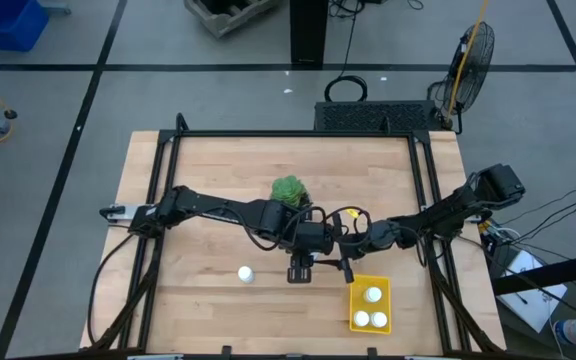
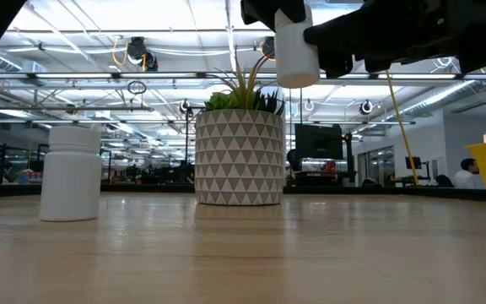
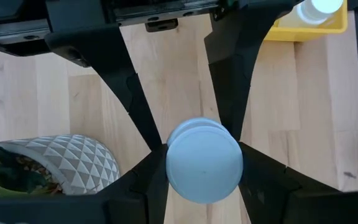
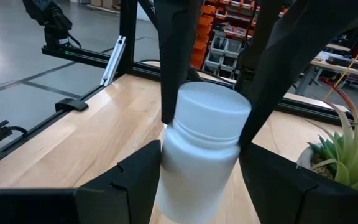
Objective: Pick and place pill bottles into a basket
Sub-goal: Put the white pill bottle into the bin
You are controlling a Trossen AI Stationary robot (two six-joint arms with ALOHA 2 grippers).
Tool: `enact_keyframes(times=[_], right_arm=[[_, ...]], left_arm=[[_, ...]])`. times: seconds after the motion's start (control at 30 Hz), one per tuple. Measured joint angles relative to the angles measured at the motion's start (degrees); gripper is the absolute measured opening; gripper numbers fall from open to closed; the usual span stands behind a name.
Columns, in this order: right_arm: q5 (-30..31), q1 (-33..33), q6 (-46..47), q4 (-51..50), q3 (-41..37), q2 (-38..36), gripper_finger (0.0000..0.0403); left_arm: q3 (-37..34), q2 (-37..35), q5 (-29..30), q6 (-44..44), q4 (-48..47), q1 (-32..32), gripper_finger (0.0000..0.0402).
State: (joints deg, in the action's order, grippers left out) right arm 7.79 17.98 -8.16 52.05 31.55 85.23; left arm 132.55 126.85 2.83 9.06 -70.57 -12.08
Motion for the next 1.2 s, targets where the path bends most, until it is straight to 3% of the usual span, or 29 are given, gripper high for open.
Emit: enact_keyframes(times=[0.83,1.2], right_arm=[[2.81,0.00,1.61,2.93,0.20,1.90,0.0210],[2.82,0.00,2.56,2.23,0.20,1.84,0.0161]], left_arm=[[0.00,0.09,1.96,0.71,0.00,0.13,0.0164],[0.00,0.15,2.82,0.76,-0.06,0.11,0.0165]])
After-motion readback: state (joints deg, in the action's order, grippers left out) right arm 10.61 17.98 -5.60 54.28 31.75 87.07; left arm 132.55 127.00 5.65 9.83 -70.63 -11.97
